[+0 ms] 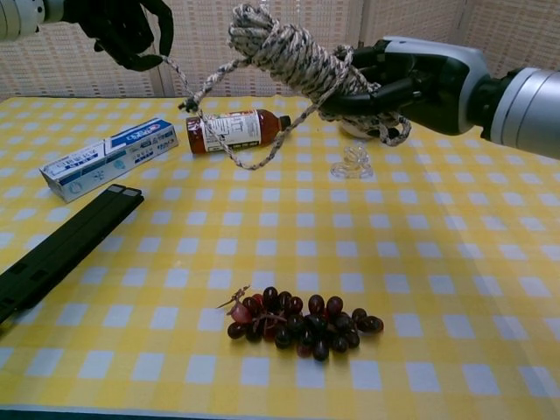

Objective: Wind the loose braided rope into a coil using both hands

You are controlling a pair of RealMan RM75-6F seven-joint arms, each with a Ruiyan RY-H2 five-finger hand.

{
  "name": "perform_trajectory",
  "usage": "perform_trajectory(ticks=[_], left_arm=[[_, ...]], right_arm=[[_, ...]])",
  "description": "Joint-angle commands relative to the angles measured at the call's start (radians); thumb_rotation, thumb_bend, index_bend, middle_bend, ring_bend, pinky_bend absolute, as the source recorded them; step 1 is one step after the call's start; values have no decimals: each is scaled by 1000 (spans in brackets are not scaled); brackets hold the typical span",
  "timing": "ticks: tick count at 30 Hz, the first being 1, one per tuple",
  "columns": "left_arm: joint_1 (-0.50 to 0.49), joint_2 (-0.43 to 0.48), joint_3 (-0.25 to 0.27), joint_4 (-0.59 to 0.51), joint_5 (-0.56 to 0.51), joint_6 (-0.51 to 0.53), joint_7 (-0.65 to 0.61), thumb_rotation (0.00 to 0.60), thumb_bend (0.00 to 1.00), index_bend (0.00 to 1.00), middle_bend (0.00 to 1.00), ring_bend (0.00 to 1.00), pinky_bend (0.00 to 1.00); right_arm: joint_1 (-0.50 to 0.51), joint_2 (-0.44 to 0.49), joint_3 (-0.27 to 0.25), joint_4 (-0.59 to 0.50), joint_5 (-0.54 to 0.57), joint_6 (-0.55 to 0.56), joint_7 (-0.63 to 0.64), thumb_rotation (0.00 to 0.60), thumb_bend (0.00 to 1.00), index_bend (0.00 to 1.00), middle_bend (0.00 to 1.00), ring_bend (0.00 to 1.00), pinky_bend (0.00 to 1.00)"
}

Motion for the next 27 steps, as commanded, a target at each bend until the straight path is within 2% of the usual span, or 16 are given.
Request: perform_trajectory(ticks=[1,10,17,22,27], left_arm=[[-8,16,-15,-52,30,27,16,600,521,630,880,810,774],[-33,14,-37,-129,62,57,58,600,520,629,880,810,774],[-30,29,-58,-212,100,77,22,600,521,629,880,810,774],[-18,30,-54,-257,142,99,2,600,521,629,880,810,774],[18,35,-39,-307,187,129,-49,600,521,629,880,810,774]], right_arm=[[41,-23,0,-18,84,-36,-113,600,658,1000,818,922,856],[104,-47,-11,-61,209,-83,-301,600,658,1000,820,929,861],[154,-111,3,-52,415,-47,-481,600,658,1000,827,941,874],[178,-172,29,-38,556,35,-574,600,658,1000,829,942,878],[172,-248,94,-26,669,168,-604,600,659,1000,831,944,881]])
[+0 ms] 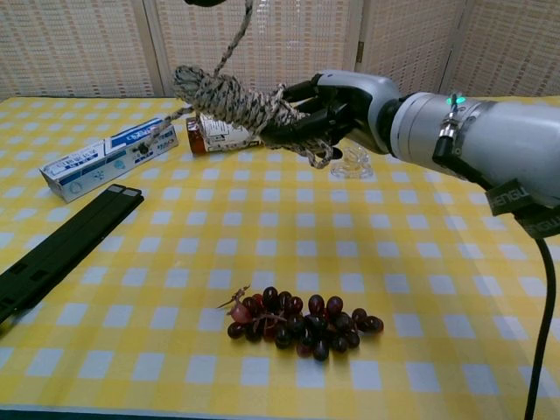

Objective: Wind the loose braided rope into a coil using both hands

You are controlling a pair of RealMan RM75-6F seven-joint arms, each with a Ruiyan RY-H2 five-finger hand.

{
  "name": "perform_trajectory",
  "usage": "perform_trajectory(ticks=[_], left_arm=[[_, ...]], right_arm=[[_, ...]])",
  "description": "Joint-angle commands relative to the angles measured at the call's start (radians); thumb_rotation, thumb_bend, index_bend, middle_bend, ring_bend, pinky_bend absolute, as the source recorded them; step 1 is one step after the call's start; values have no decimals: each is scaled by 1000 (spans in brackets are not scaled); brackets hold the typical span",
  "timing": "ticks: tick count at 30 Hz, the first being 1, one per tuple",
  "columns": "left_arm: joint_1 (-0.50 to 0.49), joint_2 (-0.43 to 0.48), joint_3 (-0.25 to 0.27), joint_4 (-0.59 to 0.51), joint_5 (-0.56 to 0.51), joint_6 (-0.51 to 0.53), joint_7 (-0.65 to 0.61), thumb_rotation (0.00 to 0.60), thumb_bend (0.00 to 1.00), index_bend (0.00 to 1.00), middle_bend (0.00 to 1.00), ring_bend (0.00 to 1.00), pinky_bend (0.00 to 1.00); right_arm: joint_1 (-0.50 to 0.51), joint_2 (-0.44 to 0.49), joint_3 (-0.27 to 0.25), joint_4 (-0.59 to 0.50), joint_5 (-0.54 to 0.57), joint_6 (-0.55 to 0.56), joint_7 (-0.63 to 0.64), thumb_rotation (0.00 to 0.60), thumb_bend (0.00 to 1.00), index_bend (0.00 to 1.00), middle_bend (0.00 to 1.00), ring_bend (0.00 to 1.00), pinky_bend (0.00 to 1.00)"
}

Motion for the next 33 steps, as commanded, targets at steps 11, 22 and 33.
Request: perform_trajectory(ticks=[11,22,33], left_arm=[[80,12,60,-51,108,16,-140,600,521,627,880,810,774],[108,1,103,-21,153,-13,-206,600,521,627,880,810,774],[107,0,124,33,114,-88,-243,600,521,626,880,810,774]], right_arm=[[-43,-235,179,88,24,245,155,600,658,1000,831,948,881],[-86,-282,231,125,-91,213,370,600,658,1000,831,950,881],[-135,-225,240,96,-238,124,579,600,658,1000,831,952,881]])
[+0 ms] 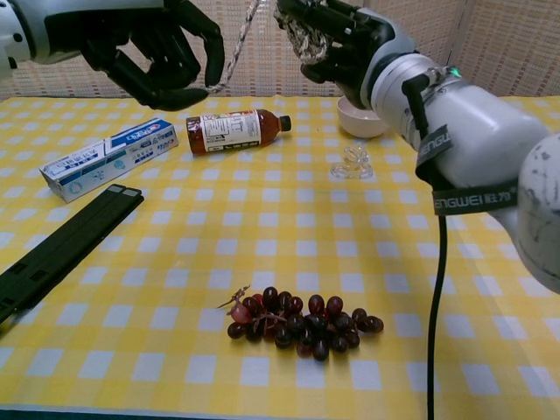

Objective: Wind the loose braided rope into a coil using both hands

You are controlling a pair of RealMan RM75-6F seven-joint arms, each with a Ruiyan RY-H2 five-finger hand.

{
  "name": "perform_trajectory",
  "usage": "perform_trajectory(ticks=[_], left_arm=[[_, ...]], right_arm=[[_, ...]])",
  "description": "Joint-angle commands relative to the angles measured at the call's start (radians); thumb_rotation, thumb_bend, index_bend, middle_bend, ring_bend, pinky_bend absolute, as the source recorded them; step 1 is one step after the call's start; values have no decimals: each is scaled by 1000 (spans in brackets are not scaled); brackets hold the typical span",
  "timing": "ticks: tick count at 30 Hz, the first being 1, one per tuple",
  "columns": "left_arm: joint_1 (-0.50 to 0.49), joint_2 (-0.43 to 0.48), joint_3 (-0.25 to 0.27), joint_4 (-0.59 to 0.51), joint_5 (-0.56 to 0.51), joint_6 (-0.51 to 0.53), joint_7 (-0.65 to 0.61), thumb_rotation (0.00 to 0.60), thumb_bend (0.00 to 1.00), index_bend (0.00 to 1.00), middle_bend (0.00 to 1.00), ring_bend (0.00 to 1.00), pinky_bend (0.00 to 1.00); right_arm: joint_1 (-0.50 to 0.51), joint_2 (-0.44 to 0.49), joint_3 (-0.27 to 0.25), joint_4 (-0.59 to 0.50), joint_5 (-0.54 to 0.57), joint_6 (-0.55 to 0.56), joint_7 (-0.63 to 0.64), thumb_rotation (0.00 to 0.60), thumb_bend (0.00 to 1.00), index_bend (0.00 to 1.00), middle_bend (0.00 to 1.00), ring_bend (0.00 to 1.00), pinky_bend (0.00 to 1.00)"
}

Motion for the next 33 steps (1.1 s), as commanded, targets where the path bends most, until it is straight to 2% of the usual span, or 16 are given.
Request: perform_trajectory(ticks=[1,9,18,24,33], left_arm=[[0,-2,1,23,-17,-12,-8,600,521,627,880,810,774],[0,-4,-17,94,-91,-48,-53,600,521,627,880,810,774],[-4,9,-32,152,-133,-83,-73,600,521,627,880,810,774],[3,10,-35,191,-85,-26,-14,600,520,627,880,810,774],[-5,1,-34,223,-16,46,146,600,520,625,880,808,774]], right_arm=[[-25,44,-12,-16,-78,-42,73,600,658,1000,831,952,881],[-59,147,-75,-33,-249,-69,169,600,659,1000,831,949,881],[-51,302,-172,-59,-446,-113,259,600,658,1000,831,949,881],[-33,398,-234,-78,-502,-142,185,600,659,1000,833,949,881],[-7,449,-275,-133,-451,-167,-25,600,658,1000,837,959,881]])
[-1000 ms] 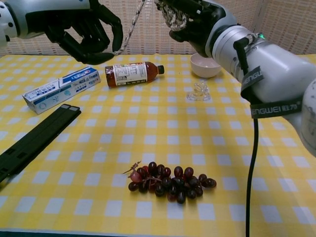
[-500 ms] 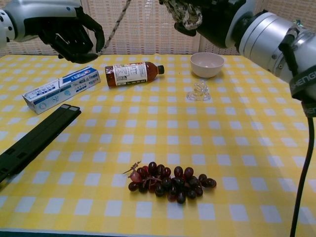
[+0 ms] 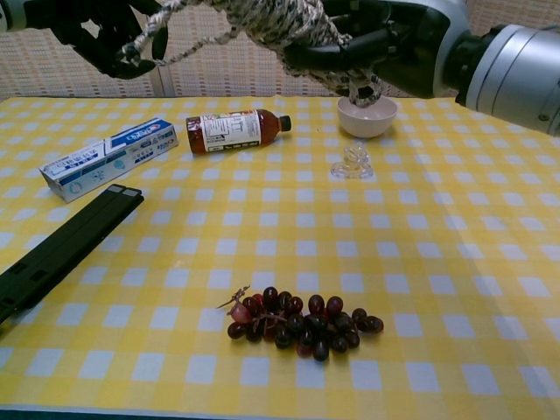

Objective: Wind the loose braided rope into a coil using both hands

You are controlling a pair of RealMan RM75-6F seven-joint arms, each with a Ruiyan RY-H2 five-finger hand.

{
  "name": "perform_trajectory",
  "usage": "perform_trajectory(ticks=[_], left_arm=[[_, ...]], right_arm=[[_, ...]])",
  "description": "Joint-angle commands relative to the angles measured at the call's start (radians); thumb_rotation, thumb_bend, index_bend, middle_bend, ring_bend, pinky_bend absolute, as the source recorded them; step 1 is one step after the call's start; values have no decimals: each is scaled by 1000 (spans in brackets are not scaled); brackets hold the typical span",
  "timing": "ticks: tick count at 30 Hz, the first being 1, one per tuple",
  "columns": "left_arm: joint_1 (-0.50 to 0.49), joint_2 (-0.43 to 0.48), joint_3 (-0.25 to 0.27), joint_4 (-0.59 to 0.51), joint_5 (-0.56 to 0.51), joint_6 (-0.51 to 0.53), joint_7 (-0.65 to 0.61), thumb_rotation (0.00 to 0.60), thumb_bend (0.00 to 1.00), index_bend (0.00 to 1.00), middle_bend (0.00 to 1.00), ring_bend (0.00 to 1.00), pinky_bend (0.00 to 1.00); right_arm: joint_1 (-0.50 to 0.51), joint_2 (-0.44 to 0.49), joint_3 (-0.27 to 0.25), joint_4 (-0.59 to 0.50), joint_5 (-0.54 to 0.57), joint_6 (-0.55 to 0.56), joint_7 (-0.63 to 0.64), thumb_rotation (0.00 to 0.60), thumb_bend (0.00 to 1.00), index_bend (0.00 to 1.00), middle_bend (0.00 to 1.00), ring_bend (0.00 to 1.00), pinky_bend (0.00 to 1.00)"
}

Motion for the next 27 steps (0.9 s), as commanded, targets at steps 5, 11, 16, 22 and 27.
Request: perform_trajectory(ticks=[5,11,16,22,27], left_arm=[[-17,-17,-10,4,27,42,119,600,521,625,880,807,774],[-32,-32,-21,-6,22,62,204,600,521,623,880,807,774],[-47,-56,-27,-14,27,87,295,600,520,623,880,807,774],[-53,-68,-35,-33,36,116,346,600,521,622,880,807,774],[-56,-78,-34,-53,42,122,364,600,521,619,880,807,774]], right_arm=[[32,27,-26,-61,81,-29,-179,600,658,1000,838,965,881],[61,13,-24,-91,176,-53,-295,600,658,1000,838,973,881],[92,-17,-20,-98,262,-66,-387,600,658,1000,838,972,881],[125,-61,-16,-88,353,-66,-480,600,658,1000,839,971,881],[151,-96,-12,-82,416,-63,-542,600,658,1000,842,970,881]])
